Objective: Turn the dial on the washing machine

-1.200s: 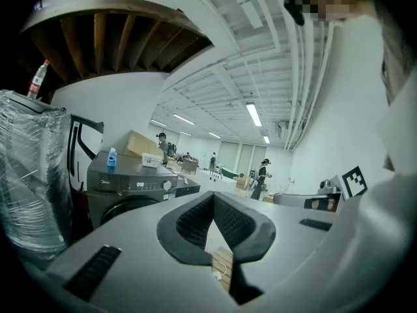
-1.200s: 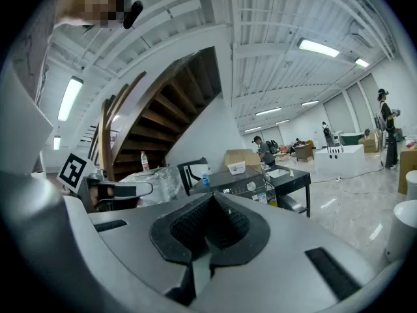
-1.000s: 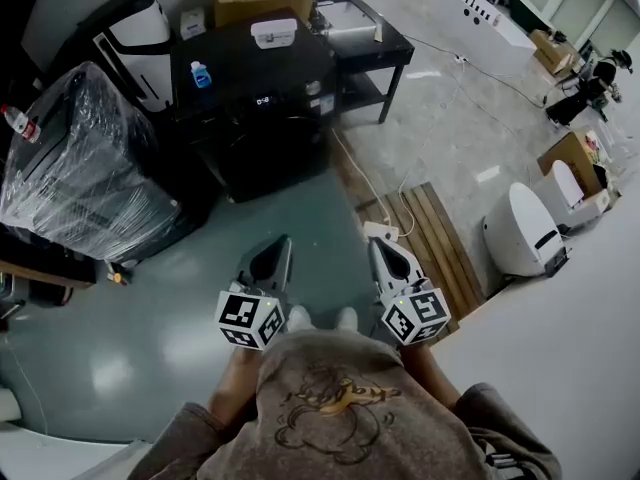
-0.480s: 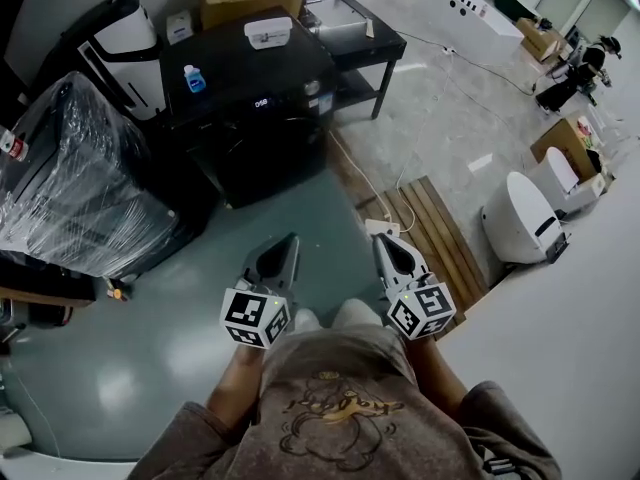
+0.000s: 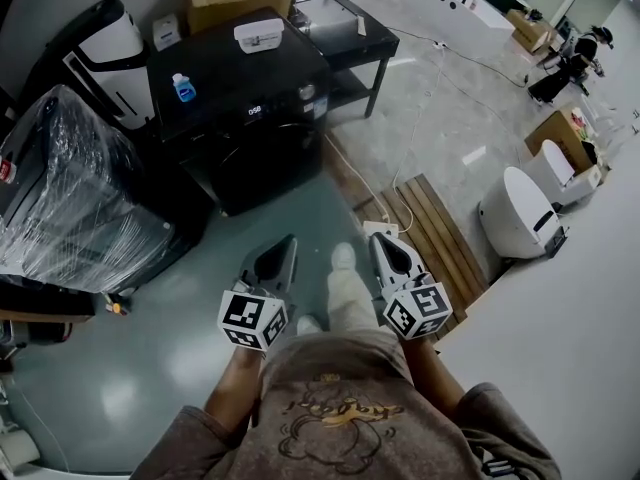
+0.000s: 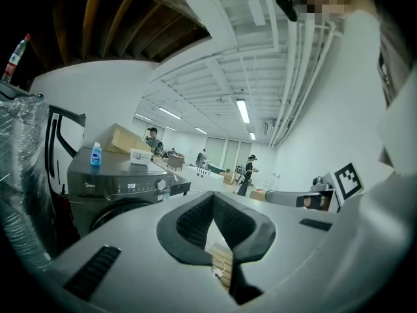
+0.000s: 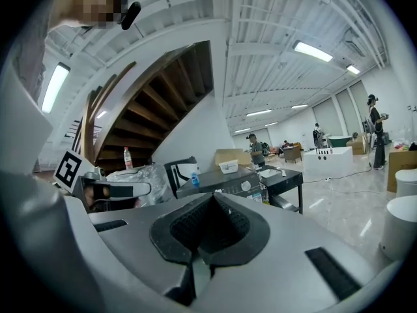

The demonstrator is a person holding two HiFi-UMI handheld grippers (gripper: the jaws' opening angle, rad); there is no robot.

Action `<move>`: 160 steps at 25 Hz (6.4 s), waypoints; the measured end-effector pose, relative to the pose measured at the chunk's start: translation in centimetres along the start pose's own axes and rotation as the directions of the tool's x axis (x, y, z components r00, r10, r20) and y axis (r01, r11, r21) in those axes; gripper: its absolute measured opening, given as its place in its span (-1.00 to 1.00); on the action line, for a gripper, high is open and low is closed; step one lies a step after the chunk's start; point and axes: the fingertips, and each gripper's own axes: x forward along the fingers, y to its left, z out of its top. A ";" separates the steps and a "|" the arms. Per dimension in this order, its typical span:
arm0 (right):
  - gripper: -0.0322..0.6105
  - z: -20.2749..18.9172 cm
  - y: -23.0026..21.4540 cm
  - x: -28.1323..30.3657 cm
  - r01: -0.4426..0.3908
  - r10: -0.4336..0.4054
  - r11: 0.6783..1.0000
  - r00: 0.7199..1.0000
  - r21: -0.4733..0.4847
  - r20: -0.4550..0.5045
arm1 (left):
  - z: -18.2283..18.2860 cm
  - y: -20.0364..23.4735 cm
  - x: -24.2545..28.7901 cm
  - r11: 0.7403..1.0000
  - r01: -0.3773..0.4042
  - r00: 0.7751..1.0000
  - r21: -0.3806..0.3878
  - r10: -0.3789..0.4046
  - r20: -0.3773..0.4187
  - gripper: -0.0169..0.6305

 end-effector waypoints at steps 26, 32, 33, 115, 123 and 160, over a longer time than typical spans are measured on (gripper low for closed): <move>-0.89 7.6 -11.8 23.9 -0.234 0.233 0.972 0.970 -0.003 -0.072 | 8.9 11.5 20.7 0.981 -0.192 0.981 -0.024 0.193 0.028 -0.95; -0.89 7.8 -14.1 27.5 -0.301 0.300 0.954 0.950 -0.001 -0.089 | 9.2 13.1 23.8 0.963 -0.267 0.963 -0.029 0.268 0.038 -0.95; -0.89 7.8 -14.4 27.9 -0.309 0.308 0.951 0.947 -0.001 -0.091 | 9.2 13.2 24.1 0.960 -0.277 0.960 -0.029 0.278 0.039 -0.95; -0.10 -8.3 -19.4 54.0 -0.114 0.239 0.941 0.891 0.318 -0.387 | 6.9 23.8 27.3 0.945 -0.322 0.943 -0.064 0.314 -0.113 -0.95; -0.11 -8.4 -19.9 54.0 -0.098 0.282 0.873 0.901 0.478 -0.330 | 6.8 23.5 27.6 0.944 -0.323 0.942 -0.064 0.314 -0.117 -0.95; -0.07 -7.1 -20.0 52.8 -0.049 0.235 0.863 0.920 0.502 -0.315 | 6.1 22.1 26.6 0.937 -0.340 0.937 -0.078 0.330 -0.118 -0.95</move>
